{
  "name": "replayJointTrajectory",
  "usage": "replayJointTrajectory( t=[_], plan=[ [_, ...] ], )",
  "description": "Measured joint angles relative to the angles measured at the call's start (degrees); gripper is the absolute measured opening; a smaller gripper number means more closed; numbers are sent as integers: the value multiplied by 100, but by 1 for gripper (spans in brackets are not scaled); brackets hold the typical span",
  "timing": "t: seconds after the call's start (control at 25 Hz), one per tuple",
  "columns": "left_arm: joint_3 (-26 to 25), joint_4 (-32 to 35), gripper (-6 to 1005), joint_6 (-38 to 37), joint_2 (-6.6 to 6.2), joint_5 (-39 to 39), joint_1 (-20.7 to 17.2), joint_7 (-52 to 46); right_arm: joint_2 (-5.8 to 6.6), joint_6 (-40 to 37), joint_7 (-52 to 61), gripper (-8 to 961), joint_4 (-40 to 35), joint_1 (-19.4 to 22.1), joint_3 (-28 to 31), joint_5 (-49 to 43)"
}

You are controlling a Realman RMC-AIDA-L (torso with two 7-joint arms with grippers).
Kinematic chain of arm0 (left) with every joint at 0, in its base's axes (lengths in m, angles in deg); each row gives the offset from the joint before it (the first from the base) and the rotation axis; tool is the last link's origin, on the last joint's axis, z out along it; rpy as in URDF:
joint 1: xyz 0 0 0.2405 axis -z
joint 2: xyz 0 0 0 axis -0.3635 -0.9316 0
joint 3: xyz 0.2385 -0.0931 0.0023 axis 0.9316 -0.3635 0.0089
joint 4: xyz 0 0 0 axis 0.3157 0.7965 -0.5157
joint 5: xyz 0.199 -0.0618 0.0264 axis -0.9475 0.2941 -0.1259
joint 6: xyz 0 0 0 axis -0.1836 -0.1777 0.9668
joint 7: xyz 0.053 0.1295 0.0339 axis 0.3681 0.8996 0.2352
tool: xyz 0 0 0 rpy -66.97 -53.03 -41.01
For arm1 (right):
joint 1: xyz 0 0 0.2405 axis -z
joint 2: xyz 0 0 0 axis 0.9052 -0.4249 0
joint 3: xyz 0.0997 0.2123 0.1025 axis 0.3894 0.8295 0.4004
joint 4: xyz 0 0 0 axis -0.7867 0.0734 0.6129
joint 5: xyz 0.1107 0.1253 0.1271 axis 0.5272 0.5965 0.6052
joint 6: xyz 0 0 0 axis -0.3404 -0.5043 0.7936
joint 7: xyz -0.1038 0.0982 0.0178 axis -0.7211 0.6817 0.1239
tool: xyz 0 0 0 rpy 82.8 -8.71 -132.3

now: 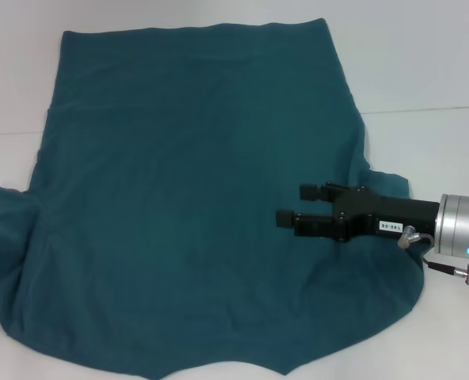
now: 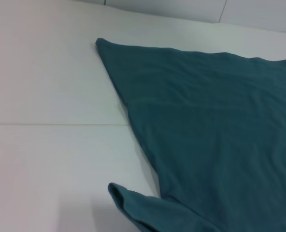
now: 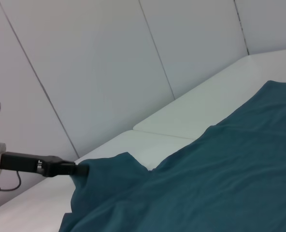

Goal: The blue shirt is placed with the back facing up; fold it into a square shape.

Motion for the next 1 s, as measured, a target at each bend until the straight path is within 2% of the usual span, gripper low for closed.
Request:
replayJointTrajectory(
  t=[0.52,1.0],
  plan=[
    [64,196,22,119,-66,-339,253,-130,0,3,-6,925,7,-17,0,35],
    [62,348,25,157,-56,-302,378,-216,0,59,-6,924,13,-17,-14,38]
  ],
)
